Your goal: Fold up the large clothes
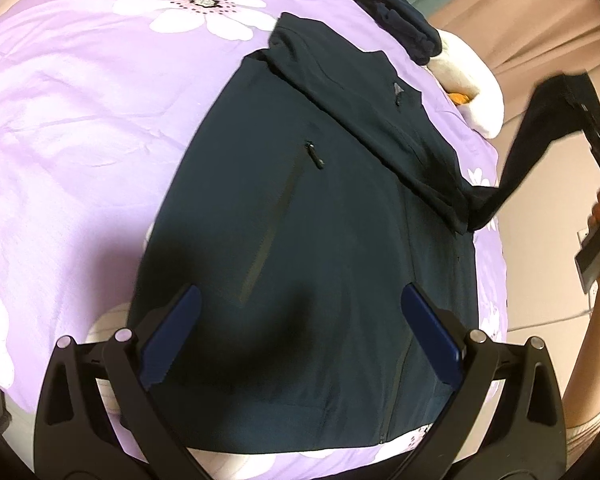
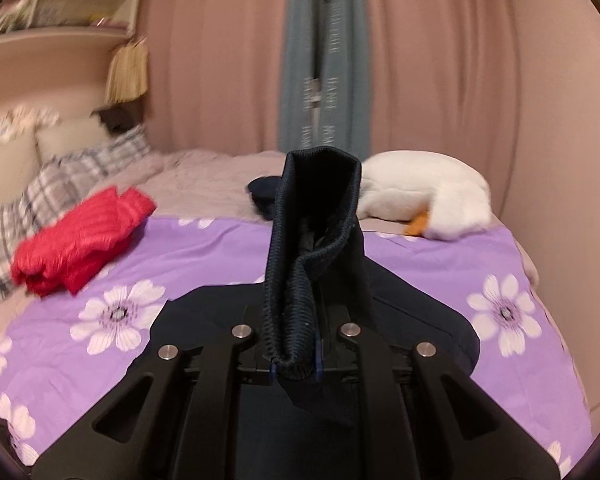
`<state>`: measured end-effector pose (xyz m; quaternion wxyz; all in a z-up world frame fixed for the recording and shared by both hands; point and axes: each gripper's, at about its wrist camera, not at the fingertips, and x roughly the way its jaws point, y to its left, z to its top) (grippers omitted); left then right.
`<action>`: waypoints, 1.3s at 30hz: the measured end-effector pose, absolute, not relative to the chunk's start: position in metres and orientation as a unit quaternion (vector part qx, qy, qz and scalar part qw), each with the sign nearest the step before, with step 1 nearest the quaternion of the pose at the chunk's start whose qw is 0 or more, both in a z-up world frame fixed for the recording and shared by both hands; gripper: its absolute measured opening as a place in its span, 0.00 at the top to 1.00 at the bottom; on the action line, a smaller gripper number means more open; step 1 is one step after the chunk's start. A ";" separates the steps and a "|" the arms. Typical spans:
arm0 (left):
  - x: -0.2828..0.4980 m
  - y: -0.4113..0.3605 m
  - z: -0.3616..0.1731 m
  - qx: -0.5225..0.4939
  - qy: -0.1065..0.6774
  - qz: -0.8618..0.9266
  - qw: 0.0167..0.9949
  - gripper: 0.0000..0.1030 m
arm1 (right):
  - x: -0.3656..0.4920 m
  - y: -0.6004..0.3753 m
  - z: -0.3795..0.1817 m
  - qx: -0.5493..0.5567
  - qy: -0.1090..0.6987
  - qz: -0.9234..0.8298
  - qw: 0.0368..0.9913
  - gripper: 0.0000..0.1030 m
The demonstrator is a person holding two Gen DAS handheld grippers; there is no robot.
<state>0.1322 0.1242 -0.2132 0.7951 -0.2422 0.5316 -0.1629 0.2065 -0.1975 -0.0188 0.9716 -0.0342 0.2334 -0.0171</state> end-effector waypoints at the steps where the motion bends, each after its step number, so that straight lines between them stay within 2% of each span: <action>1: 0.133 0.126 -0.214 -0.244 0.532 -0.161 0.794 0.02 | 0.215 -0.185 -0.026 -0.046 0.243 -0.011 0.969 0.88; 5: 0.136 0.133 -0.221 -0.245 0.536 -0.155 0.793 0.02 | 0.247 -0.138 -0.065 -0.092 0.283 0.005 0.955 0.88; 10: 0.141 0.141 -0.228 -0.250 0.541 -0.143 0.790 0.02 | 0.288 -0.095 -0.141 -0.124 0.364 0.032 0.923 0.86; 14: 0.146 0.144 -0.231 -0.252 0.542 -0.135 0.790 0.02 | 0.308 -0.089 -0.202 -0.085 0.448 0.068 0.887 0.58; 15: 0.147 0.145 -0.231 -0.251 0.542 -0.134 0.791 0.02 | 0.308 -0.089 -0.212 -0.070 0.462 0.083 0.880 0.53; 17: 0.148 0.146 -0.231 -0.250 0.541 -0.134 0.792 0.02 | 0.299 -0.092 -0.214 -0.041 0.464 0.112 0.877 0.48; 18: 0.148 0.146 -0.231 -0.248 0.540 -0.133 0.793 0.02 | 0.289 -0.096 -0.209 -0.024 0.459 0.138 0.877 0.39; 19: 0.149 0.146 -0.231 -0.247 0.540 -0.132 0.794 0.02 | 0.282 -0.100 -0.205 -0.017 0.454 0.153 0.878 0.34; 21: 0.155 0.145 -0.231 -0.244 0.542 -0.130 0.793 0.02 | 0.259 -0.113 -0.192 -0.007 0.441 0.184 0.878 0.20; 26: 0.183 0.132 -0.222 -0.272 0.530 -0.178 0.783 0.02 | 0.210 -0.158 -0.177 0.034 0.425 0.194 0.883 0.19; 33: 0.269 0.110 -0.205 -0.352 0.500 -0.232 0.757 0.02 | 0.143 -0.220 -0.181 0.123 0.390 0.175 0.896 0.19; 36: 0.307 0.097 -0.211 -0.389 0.506 -0.228 0.735 0.04 | 0.125 -0.239 -0.191 0.145 0.388 0.159 0.896 0.19; 39: 0.334 0.079 -0.218 -0.384 0.521 -0.215 0.732 0.12 | 0.115 -0.256 -0.200 0.165 0.392 0.148 0.893 0.19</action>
